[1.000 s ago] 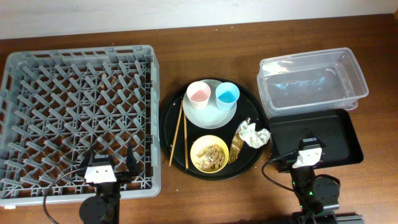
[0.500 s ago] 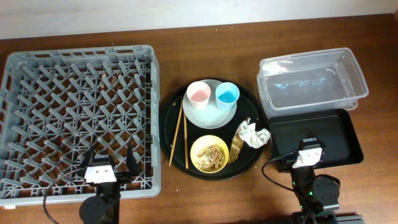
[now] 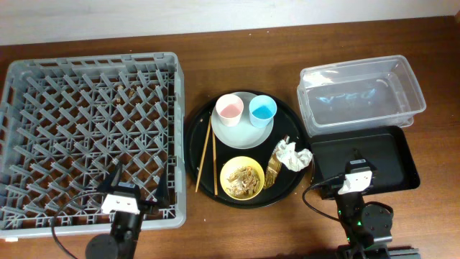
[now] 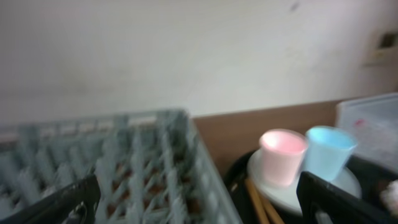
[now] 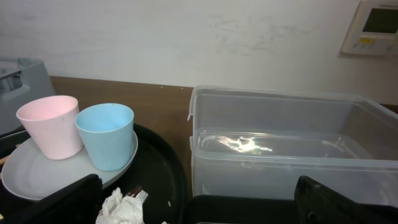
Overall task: Sort waste into correct bins and load items into the dishwasher rack
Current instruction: 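Grasp the wooden chopsticks with the left gripper and lift them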
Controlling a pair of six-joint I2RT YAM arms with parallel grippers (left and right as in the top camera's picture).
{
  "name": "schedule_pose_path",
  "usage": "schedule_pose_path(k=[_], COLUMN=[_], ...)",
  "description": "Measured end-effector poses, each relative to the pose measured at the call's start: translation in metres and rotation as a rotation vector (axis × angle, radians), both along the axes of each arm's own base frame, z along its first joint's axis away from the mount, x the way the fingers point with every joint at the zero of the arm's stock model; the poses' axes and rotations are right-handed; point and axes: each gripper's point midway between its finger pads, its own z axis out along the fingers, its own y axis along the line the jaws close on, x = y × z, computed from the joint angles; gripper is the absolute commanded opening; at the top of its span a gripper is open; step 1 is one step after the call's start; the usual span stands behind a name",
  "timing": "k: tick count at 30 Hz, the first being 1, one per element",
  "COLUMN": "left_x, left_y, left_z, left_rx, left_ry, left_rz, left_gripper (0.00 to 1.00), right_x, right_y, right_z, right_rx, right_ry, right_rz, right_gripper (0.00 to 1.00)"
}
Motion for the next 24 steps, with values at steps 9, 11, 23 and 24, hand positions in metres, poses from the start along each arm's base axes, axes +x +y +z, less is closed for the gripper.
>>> schedule_pose_path(k=[9,11,23,24], left_x=[-0.007,0.027,0.046,0.049], left_y=[-0.022,-0.022,-0.074,-0.079], left_z=[0.143,0.142,0.028,0.015], left_rx=[0.104,0.104,-0.011,0.018], left_ry=[0.373,0.624,1.269,1.279], left_rz=[-0.155,-0.183,-0.333,-0.287], left_gripper=[0.99,0.99,0.25,0.30], right_x=[0.000,0.000,0.000,0.000], right_y=[0.000,0.000,0.000,0.000], right_z=[0.000,0.000,0.000,0.000], right_rx=[0.001,0.000,0.000,0.000], right_ry=[0.000,0.000,-0.001,-0.001], right_rz=[0.000,0.000,0.000,0.000], right_gripper=[0.99,0.99,0.99,0.99])
